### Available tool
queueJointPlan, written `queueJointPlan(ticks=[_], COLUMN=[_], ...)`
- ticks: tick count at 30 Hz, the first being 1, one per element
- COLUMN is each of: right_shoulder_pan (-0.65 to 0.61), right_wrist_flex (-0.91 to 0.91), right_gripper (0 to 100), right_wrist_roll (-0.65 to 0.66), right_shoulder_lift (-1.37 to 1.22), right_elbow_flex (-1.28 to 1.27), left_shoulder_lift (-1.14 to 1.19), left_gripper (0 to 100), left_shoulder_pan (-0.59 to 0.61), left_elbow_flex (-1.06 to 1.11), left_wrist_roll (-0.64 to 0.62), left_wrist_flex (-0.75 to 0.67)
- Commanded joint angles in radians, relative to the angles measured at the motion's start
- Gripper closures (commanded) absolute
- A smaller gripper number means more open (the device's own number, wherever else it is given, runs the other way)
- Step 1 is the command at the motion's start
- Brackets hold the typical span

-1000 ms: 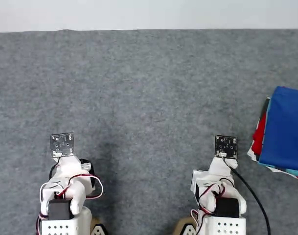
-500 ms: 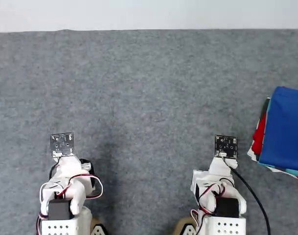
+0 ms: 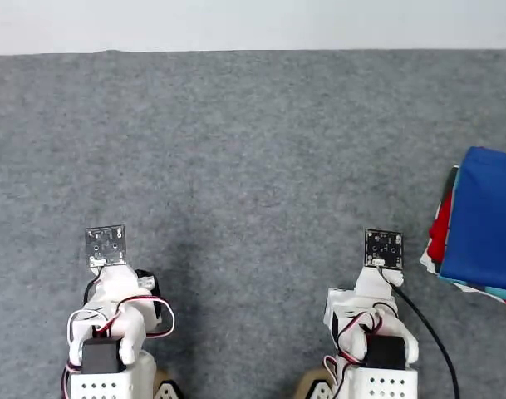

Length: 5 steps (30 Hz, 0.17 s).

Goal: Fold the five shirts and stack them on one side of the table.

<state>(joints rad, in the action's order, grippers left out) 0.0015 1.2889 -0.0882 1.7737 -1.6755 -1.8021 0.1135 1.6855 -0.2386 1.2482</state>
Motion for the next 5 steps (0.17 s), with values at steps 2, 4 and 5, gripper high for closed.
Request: queueJointPlan(ticks=[2, 4, 5], right_shoulder_pan=[0.001, 0.001, 0.001], right_wrist_flex=[0.004, 0.004, 0.004], right_gripper=[98.9, 98.9, 98.9], right_wrist_roll=[0.008, 0.008, 0.008], right_shoulder_lift=[0.015, 0.015, 0.015], right_elbow_flex=[-0.009, -0.009, -0.009], left_shoulder_lift=[-0.006, -0.006, -0.006], left_gripper=[99, 99, 99], left_shoulder_pan=[0.009, 0.009, 0.009], left_elbow_flex=[-0.002, -0.002, -0.002], left_wrist_roll=[0.002, 0.002, 0.002], left_wrist_flex=[0.006, 0.006, 0.006])
